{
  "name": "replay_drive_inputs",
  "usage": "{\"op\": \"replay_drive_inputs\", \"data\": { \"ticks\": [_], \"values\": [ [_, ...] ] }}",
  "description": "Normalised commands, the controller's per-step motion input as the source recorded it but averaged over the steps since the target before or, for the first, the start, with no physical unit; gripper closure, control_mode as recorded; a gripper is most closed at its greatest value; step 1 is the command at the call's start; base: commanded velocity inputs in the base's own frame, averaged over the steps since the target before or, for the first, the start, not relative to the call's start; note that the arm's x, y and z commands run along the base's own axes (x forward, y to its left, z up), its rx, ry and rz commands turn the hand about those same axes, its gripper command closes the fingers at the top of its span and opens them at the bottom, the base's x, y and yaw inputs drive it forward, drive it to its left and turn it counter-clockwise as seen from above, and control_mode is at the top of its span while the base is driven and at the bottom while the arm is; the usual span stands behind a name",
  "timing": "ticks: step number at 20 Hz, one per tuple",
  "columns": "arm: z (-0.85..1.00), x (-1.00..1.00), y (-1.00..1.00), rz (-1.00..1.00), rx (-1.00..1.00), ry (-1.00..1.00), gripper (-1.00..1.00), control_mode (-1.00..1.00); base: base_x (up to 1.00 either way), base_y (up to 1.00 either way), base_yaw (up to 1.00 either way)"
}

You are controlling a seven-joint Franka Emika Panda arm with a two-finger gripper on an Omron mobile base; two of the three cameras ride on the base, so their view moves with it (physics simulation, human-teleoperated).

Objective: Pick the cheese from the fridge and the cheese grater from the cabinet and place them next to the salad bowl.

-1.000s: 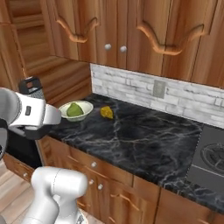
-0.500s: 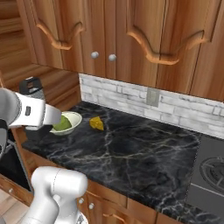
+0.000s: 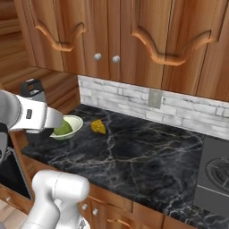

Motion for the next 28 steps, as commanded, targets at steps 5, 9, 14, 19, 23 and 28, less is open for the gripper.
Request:
{"op": "replay_drive_inputs", "data": {
  "ticks": [5,9,14,19,23,28],
  "values": [
    [0.0,0.0,0.0,0.0,0.0,0.0,1.0,1.0,0.15,0.34,-0.14],
    [0.0,0.0,0.0,0.0,0.0,0.0,1.0,1.0,0.0,0.0,0.0],
    [0.0,0.0,0.0,0.0,0.0,0.0,1.0,1.0,0.0,0.0,0.0],
    [0.0,0.0,0.0,0.0,0.0,0.0,1.0,1.0,0.0,0.0,0.0],
    [0.0,0.0,0.0,0.0,0.0,0.0,1.0,-1.0,0.0,0.0,0.0],
    [-0.09,0.43,-0.09,0.06,0.03,0.02,1.0,-1.0,0.0,0.0,0.0]
  ]
}}
